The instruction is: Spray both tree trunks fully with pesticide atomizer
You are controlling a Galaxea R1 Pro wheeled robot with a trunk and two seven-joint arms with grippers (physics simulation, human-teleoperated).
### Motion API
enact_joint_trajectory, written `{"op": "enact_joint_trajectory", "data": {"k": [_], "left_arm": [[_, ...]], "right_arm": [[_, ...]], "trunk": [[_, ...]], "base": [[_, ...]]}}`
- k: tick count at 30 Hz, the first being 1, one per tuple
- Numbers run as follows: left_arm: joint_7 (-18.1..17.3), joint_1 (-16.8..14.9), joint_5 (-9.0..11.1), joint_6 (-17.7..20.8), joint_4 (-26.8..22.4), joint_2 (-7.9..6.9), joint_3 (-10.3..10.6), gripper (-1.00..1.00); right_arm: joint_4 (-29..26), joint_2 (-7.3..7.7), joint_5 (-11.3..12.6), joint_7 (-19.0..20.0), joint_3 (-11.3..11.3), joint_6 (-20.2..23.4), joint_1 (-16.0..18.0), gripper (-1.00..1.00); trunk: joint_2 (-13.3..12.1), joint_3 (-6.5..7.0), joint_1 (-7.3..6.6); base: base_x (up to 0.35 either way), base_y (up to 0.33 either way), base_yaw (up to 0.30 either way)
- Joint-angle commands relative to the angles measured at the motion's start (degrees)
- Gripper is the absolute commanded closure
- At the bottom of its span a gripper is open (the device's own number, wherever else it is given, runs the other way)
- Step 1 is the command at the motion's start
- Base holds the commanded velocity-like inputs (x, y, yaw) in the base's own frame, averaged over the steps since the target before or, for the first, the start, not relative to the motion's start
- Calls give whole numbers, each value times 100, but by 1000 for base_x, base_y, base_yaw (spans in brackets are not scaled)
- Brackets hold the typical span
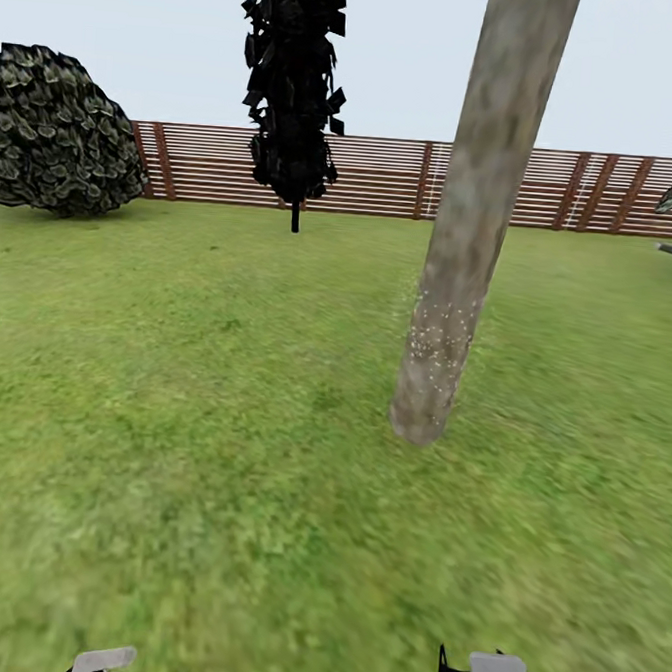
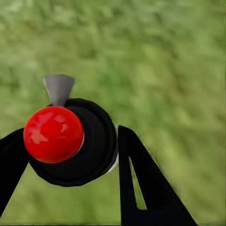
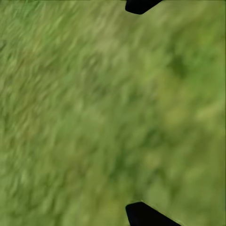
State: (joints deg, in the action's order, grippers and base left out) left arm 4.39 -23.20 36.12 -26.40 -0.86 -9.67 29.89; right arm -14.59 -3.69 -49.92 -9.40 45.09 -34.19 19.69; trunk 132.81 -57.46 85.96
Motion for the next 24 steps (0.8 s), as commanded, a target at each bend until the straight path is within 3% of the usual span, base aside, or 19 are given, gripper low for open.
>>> {"op": "enact_joint_trajectory", "data": {"k": [1,24], "left_arm": [[0,0,1,-1,-1,0,0,100],[0,-1,1,2,-1,0,0,100]], "right_arm": [[0,0,0,0,-1,0,0,-100],[0,0,0,0,-1,0,0,-100]], "trunk": [[0,-1,0],[0,-34,0]], "base": [[0,0,278],[0,0,278]]}}
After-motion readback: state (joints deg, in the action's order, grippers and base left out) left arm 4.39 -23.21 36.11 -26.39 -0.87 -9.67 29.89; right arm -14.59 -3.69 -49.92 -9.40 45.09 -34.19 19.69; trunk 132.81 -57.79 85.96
